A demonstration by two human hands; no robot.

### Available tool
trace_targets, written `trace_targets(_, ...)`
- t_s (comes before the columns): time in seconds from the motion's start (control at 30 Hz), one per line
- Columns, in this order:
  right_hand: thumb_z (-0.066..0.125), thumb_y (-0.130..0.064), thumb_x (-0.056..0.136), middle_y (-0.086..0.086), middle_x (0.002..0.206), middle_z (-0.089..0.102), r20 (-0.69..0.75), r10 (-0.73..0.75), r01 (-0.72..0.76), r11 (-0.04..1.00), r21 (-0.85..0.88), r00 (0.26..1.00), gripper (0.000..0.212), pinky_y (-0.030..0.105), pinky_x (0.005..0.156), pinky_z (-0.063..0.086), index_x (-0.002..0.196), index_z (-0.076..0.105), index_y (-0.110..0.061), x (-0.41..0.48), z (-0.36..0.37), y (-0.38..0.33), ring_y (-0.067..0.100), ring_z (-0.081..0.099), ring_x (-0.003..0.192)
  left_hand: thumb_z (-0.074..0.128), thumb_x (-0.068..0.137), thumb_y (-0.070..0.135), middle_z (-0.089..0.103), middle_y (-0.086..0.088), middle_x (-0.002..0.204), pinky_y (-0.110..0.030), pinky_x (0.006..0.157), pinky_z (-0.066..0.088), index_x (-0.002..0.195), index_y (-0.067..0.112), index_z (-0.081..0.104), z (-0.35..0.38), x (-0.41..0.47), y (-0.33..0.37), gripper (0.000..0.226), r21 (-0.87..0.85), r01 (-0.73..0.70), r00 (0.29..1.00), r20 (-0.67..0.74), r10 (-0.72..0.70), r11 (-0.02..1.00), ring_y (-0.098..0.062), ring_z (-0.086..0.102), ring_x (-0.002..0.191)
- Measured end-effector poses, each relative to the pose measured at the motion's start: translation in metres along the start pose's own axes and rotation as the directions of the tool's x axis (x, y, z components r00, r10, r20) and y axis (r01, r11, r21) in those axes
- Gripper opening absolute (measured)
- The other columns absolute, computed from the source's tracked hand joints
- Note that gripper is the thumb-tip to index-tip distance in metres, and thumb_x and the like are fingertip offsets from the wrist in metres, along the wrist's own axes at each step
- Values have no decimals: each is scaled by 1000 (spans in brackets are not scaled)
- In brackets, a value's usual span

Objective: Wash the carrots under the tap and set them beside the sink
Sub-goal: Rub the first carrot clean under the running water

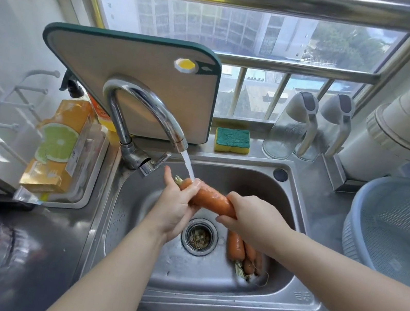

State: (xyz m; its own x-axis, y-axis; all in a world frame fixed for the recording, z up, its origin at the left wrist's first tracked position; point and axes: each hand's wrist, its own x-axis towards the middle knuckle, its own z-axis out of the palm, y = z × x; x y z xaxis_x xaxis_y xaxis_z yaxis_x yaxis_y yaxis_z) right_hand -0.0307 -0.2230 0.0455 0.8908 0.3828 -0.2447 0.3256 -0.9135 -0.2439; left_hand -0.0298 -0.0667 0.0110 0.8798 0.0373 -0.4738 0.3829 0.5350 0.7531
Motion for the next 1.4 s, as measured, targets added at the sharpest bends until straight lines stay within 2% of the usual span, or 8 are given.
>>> trace_targets(0.37, 50, -46, 92, 4, 102, 64, -88, -49, 42, 996, -81, 995, 32, 32, 64, 35, 104, 45, -16, 11, 0, -15, 29, 61, 92, 76, 78, 20, 33, 5, 136, -31, 111, 25, 144, 36, -25, -10, -1, 7, 122, 539, -112, 994, 67, 90, 835, -11, 39, 128)
trace_targets(0.6, 50, -46, 92, 4, 102, 64, -58, -33, 30, 999, -44, 998, 35, 34, 67, 41, 110, 48, -16, 15, 1, -27, 28, 62, 92, 50, 91, -9, 47, -8, 126, -39, 92, 46, 144, 36, -24, -22, 4, 22, 102, 186, 2, 995, 96, -21, 982, -19, 60, 100)
trace_targets(0.77, 51, -43, 93, 5, 102, 64, -85, -32, 24, 995, -93, 996, 32, 32, 64, 37, 108, 47, -14, 18, -1, -37, 29, 63, 91, 82, 64, 33, 30, 0, 145, -46, 103, 42, 148, 38, -11, -6, 3, 15, 125, 437, -21, 975, -191, 115, 899, -20, 48, 122)
trace_targets(0.9, 52, -45, 92, 5, 98, 63, -44, -47, 45, 997, -57, 998, 33, 32, 64, 37, 101, 49, -14, 20, -4, -40, 27, 62, 87, 41, 99, 35, 35, -11, 149, -39, 103, 35, 152, 22, 0, -1, 9, 11, 68, 562, -17, 904, -344, 252, 827, -30, 43, 129)
trace_targets(1.03, 54, -48, 90, 2, 76, 59, 113, 11, -33, 980, 197, 994, 36, 30, 62, 44, 82, 55, -14, 27, -13, -30, 19, 57, 69, 39, 89, 62, 51, -17, 135, -49, 94, 48, 144, 17, 26, 1, 21, 13, 72, 248, 39, 916, -396, 64, 968, -34, 59, 112)
trace_targets(1.13, 51, -43, 94, -1, 58, 52, 332, 38, -251, 737, 628, 942, 37, 21, 43, 37, 80, 59, -10, 23, -15, -20, 10, 43, 41, 40, 99, 40, 62, -17, 92, -36, 64, 59, 114, -3, 46, 6, 20, 13, 45, -191, 33, 948, -304, -91, 981, -23, 67, 74)
trace_targets(1.3, 37, -47, 97, -3, 51, 42, 679, -182, -680, 63, 730, 711, 43, 15, 36, 29, 92, 53, -7, 17, -11, -4, 4, 32, 32, 38, 100, 32, 58, -14, 103, -39, 88, 47, 102, 4, 52, 8, 4, 12, 31, -368, 185, 979, -9, -202, 911, -23, 59, 97)
trace_targets(1.4, 39, -55, 94, -3, 55, 45, 716, -164, -691, 186, 698, 679, 49, 18, 39, 34, 96, 56, -8, 18, -9, 5, 6, 37, 37, 44, 98, 11, 54, -14, 100, -39, 83, 52, 103, 6, 47, 5, 5, 8, 7, -211, 133, 991, 58, -123, 968, -25, 57, 96)
